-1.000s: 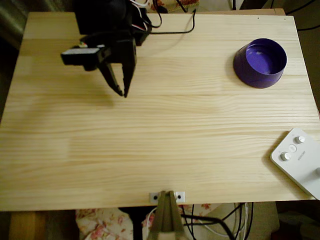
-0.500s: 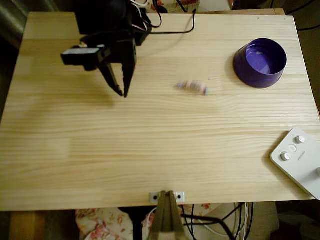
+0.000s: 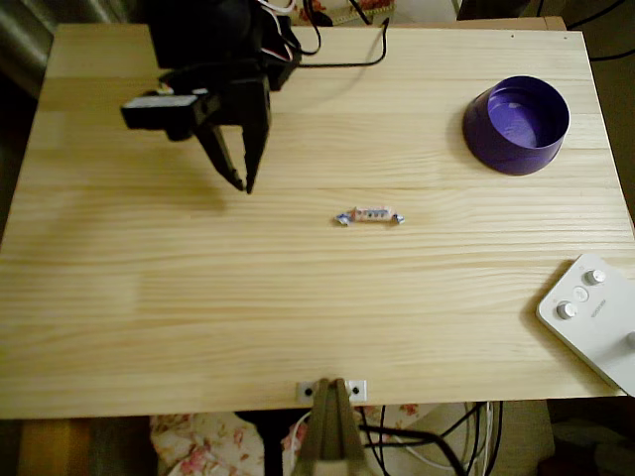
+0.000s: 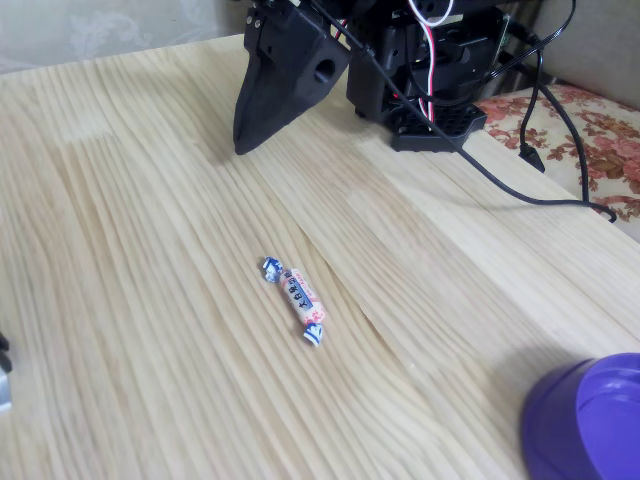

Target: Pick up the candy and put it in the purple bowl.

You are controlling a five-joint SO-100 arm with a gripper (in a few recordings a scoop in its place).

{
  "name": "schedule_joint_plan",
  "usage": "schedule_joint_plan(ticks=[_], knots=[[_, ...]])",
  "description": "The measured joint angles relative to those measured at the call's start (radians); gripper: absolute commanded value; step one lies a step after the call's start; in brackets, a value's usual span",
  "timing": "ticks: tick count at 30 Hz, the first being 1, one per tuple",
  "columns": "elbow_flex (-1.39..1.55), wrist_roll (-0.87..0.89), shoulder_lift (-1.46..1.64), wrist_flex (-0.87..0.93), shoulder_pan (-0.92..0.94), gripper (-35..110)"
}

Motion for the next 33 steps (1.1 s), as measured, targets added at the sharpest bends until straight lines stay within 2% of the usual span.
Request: schedule_joint_plan(ticks=[33], knots=[[0.0, -0.011, 0.0, 0.0, 0.006, 1]])
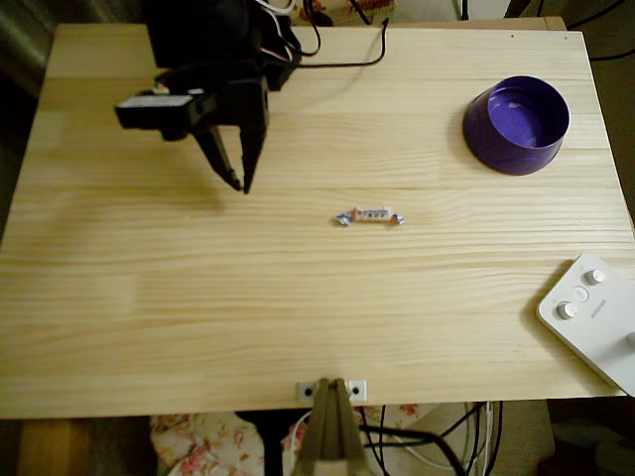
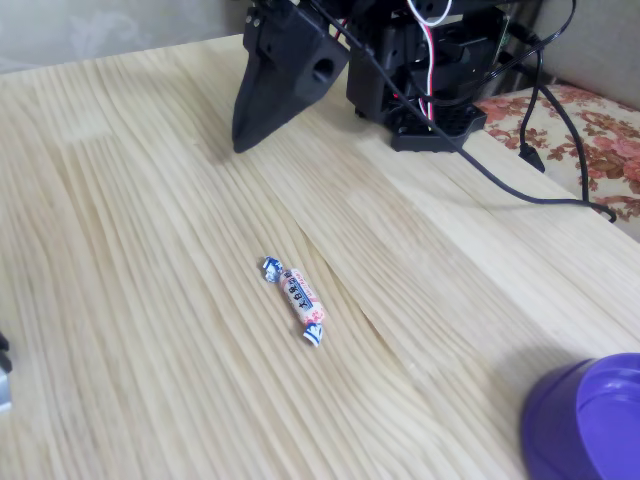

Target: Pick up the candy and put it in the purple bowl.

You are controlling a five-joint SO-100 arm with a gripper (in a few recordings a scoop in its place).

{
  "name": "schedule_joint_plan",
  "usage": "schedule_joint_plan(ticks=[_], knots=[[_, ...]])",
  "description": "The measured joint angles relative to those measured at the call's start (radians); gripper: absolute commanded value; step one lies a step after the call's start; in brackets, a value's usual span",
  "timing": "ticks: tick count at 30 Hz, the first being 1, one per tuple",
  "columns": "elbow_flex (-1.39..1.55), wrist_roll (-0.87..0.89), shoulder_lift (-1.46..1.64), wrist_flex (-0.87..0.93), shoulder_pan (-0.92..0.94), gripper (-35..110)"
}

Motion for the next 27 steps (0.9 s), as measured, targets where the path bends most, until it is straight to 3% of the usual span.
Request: schedule_joint_plan(ticks=[22, 27], knots=[[-0.011, -0.049, -0.037, -0.038, 0.017, -1], [-0.212, 0.011, -0.1, 0.078, -0.044, -1]])
